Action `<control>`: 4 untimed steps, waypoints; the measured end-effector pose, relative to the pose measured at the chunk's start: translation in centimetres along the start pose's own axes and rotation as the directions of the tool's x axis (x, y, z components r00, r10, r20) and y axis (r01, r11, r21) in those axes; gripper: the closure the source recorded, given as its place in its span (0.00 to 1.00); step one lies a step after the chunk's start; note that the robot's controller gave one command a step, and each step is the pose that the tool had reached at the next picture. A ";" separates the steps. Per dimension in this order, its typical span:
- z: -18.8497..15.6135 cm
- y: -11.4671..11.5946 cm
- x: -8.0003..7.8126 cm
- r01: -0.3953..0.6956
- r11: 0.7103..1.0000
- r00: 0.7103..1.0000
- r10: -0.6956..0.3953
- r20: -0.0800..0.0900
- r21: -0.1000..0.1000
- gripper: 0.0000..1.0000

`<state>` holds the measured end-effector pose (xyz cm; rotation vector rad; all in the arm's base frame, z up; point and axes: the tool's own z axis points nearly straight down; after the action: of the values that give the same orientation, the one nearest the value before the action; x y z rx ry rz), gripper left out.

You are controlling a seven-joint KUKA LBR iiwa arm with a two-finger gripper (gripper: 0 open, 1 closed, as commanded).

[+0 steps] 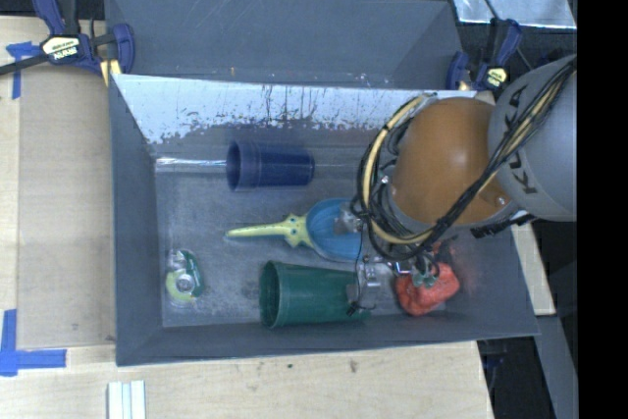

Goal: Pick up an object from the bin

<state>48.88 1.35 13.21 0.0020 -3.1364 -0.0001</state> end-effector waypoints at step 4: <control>3.5 1.3 0.3 -0.065 0.998 0.998 0.065 0.002 0.001 0.00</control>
Offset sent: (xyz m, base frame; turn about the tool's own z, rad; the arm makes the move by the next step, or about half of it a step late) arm -0.0051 0.0159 -0.0621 0.0338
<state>48.59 2.68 9.70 -0.1004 -3.1370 0.0018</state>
